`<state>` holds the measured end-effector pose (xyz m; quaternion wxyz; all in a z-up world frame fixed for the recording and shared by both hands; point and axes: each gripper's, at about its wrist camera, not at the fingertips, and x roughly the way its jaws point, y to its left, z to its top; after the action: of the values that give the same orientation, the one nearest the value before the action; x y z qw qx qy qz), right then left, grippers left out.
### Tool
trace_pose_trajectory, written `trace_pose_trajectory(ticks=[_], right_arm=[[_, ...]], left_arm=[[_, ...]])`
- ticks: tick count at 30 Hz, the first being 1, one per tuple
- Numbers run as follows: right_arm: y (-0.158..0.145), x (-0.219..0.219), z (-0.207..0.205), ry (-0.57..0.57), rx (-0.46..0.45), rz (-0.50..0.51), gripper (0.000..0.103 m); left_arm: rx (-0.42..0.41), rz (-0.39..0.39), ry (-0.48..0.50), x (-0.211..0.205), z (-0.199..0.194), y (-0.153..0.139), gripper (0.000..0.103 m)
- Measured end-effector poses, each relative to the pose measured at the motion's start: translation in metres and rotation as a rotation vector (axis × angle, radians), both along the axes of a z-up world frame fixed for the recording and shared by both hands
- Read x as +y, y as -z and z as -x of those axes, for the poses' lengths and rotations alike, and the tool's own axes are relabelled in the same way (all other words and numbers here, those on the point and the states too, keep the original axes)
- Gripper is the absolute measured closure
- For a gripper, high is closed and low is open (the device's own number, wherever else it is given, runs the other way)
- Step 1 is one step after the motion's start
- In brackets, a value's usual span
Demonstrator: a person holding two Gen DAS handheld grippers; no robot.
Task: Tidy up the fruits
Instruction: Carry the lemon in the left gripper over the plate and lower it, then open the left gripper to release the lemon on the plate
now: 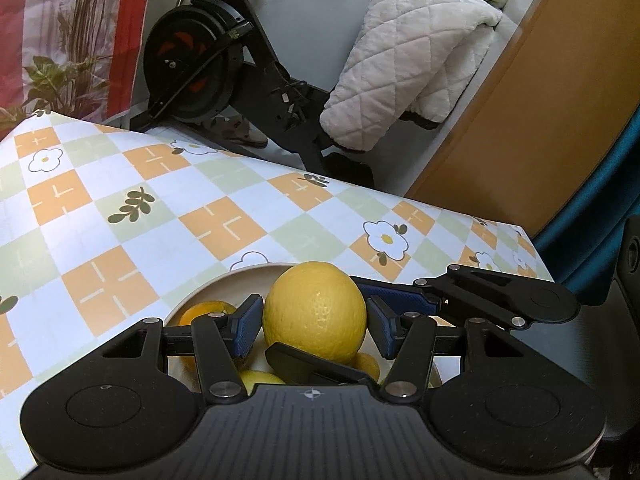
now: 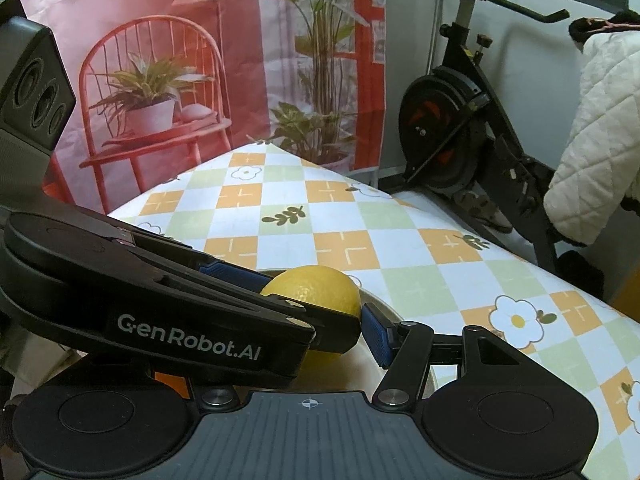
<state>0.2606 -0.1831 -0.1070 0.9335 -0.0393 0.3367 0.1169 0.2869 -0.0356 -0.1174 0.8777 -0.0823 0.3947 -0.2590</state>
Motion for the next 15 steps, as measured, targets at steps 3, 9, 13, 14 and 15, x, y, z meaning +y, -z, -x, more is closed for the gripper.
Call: trace_pose_trajectory(ticks=[3,9,13,14,15], right_arm=[[0.002,-0.001,-0.001,0.008,0.003,-0.002,0.047],[0.006,-0.004,-0.002,0.018,0.017,-0.009,0.048],[0.004,-0.004,-0.001,0.031,0.021,0.009,0.048],[0.001,-0.005,0.0,0.031,0.02,0.004,0.048],[-0.001,-0.005,0.002,0.027,0.014,0.0,0.048]], left_arm=[[0.003,-0.006,-0.005,-0.002,0.001,0.001,0.044],[-0.01,-0.033,-0.012,-0.006,0.001,0.002,0.045],[-0.021,-0.042,-0.015,-0.005,0.005,-0.004,0.045],[-0.029,-0.046,-0.014,-0.004,0.006,-0.007,0.045],[-0.048,-0.047,-0.019,-0.004,0.007,-0.01,0.045]])
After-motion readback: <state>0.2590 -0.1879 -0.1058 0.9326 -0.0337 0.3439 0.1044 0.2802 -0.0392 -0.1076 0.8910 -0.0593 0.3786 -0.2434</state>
